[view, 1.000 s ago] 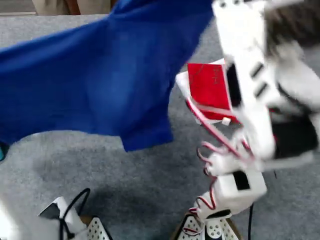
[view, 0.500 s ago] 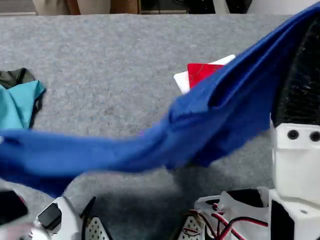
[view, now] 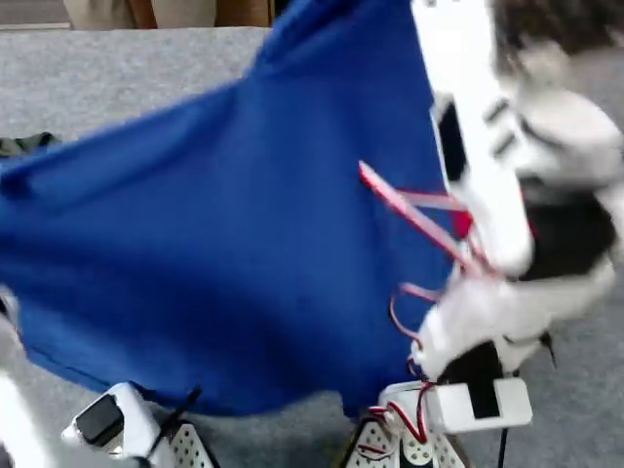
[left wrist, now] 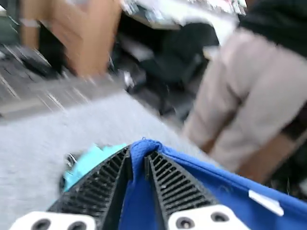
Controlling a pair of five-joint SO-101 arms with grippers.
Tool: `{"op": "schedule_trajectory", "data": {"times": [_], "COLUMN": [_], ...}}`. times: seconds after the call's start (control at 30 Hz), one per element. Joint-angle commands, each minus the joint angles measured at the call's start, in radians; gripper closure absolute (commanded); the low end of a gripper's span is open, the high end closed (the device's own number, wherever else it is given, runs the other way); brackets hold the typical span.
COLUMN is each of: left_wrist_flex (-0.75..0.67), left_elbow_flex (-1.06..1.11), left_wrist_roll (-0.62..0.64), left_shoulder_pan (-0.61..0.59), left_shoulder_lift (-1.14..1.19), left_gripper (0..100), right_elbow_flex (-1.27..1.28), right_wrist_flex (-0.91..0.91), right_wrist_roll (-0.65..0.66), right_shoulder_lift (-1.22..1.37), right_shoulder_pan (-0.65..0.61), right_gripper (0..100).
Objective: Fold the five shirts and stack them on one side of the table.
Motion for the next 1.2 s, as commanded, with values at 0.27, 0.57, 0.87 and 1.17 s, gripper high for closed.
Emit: {"op": "schedule_trajectory", "data": {"times": [0.27, 0.57, 0.87, 1.17], "left_wrist_flex": [-1.062, -0.971, -0.542, -0.164], "left_elbow_flex": [0.605, 0.241, 0.028, 0.149], "left_wrist_roll": [0.083, 0.091, 0.020, -0.190], "left_shoulder_pan": [0.163, 0.226, 0.249, 0.256], "left_shoulder_lift": [0.478, 0.845, 0.874, 0.622], "left_gripper": [98, 98, 98, 98], "right_elbow_flex": [0.245, 0.039, -0.257, -0.486], "right_wrist_flex": [-0.450, -0.468, -0.110, 0.529], "right_wrist_roll": [-0.003, -0.003, 0.005, 0.180], "right_shoulder_lift": [0.361, 0.638, 0.736, 0.740], "right_shoulder_pan": [-0.021, -0.021, -0.015, -0.045], "right_gripper": [99.8, 99.8, 99.8, 99.8]}}
